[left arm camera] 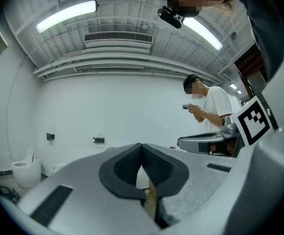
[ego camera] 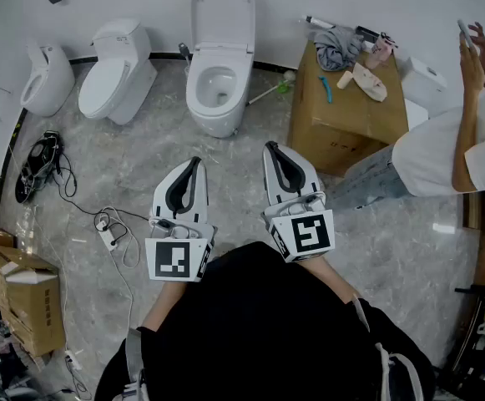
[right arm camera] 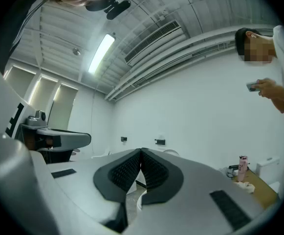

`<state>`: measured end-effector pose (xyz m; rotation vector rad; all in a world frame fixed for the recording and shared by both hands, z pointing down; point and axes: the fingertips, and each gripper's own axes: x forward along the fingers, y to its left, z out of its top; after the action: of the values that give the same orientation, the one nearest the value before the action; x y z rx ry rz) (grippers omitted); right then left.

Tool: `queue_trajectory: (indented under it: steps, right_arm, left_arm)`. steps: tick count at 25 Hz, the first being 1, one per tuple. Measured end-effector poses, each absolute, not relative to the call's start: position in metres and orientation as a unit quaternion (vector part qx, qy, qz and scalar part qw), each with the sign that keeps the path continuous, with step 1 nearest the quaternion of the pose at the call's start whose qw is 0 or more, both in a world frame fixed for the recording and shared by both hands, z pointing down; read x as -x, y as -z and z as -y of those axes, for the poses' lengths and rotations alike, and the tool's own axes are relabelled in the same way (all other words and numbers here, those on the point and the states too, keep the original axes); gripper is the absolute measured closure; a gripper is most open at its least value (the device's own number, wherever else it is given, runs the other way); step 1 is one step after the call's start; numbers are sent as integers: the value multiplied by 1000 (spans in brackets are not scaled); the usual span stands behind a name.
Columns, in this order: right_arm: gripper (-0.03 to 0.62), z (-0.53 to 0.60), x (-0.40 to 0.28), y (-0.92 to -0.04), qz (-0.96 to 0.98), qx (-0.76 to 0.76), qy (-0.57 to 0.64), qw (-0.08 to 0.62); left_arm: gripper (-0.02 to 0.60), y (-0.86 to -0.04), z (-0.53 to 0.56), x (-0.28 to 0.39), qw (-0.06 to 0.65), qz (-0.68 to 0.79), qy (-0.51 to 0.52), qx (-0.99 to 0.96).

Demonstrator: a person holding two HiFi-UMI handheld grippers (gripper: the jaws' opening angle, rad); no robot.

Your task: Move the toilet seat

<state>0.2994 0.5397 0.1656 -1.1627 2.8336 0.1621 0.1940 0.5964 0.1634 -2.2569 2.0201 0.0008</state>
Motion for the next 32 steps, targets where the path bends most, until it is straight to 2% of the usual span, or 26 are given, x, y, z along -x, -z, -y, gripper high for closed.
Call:
queue_trajectory:
  steps: [21,32]
  right_arm:
    - [571,-507,-323,-181,-932,359,-27,43]
    - [571,-456,-290,-187,-928,367,-33,46]
  left_arm:
    - [575,-178,-571,-219,49,-679,0,733]
    - [575,-189,-518,-183,44,-674,-9,737]
